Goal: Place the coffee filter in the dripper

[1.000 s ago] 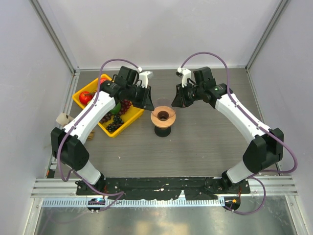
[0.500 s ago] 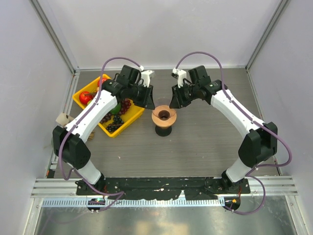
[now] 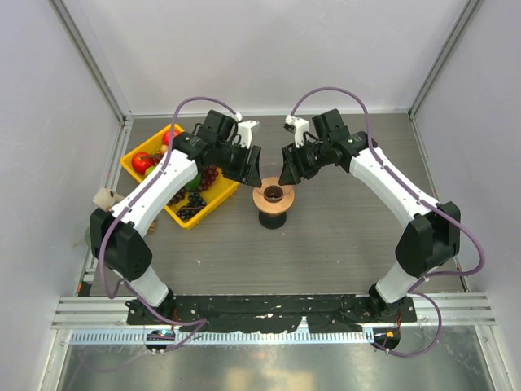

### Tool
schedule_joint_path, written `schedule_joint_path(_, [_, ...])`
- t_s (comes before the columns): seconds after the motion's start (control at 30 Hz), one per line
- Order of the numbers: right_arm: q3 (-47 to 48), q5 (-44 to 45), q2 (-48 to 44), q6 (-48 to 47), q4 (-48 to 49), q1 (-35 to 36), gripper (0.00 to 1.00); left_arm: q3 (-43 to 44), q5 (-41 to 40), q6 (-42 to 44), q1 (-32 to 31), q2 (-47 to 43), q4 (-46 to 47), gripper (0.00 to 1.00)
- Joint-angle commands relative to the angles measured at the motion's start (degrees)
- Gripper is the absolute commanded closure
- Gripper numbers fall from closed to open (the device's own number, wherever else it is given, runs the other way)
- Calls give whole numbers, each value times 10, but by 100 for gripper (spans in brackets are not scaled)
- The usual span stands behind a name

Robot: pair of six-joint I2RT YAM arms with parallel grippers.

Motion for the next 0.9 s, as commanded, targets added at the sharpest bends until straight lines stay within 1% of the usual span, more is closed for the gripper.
schedule_joint_path(0.0, [34, -16, -2, 1, 7, -1, 41, 28, 1, 7, 0, -3, -8, 45])
schedule_joint_path(0.1, [37, -21, -5, 0, 7, -2, 38, 30, 3, 10, 0, -8, -9, 43])
schedule_joint_path(0.13, [38, -25, -6, -2, 7, -2, 36, 30, 3, 11, 0, -12, -7, 42])
schedule_joint_path(0.17, [39, -28, -8, -2, 6, -2, 36, 28, 3, 11, 0, -14, -5, 39])
schedule_joint_path(0.2, [40, -34, -9, -2, 6, -2, 35, 28, 4, 13, 0, -16, -4, 38])
schedule_joint_path(0.37, [52, -46, -15, -7, -3, -7, 36, 23, 19, 14, 0, -30, 3, 39])
schedule_joint_path(0.47, [54, -49, -22, -10, -6, -11, 33, 21, 22, 16, 1, -42, 13, 38])
schedule_joint_path(0.5, [56, -52, -23, -11, -7, -14, 27, 22, 22, 19, 2, -47, 14, 32])
schedule_joint_path(0.53, [60, -53, -25, -10, -5, -17, 25, 24, 17, 21, 7, -52, 11, 26])
schedule_joint_path(0.57, [64, -56, -27, -10, -6, -21, 23, 25, 16, 21, 14, -59, 10, 20])
schedule_joint_path(0.6, [74, -59, -27, -9, -6, -28, 23, 28, 22, 23, 25, -66, 9, 16])
schedule_joint_path(0.63, [79, -60, -28, -6, -6, -32, 18, 30, 29, 28, 39, -74, 4, 12])
schedule_joint_path(0.67, [91, -63, -30, -5, -3, -41, 16, 33, 41, 35, 53, -82, 2, 7])
schedule_joint_path(0.73, [106, -67, -34, -4, -3, -52, 11, 38, 63, 57, 92, -99, -5, 1])
schedule_joint_path(0.8, [118, -65, -41, -7, 0, -56, 7, 47, 88, 87, 133, -113, -25, 1])
schedule_joint_path(0.87, [128, -63, -44, -20, -3, -57, 6, 60, 113, 135, 181, -121, -75, 1])
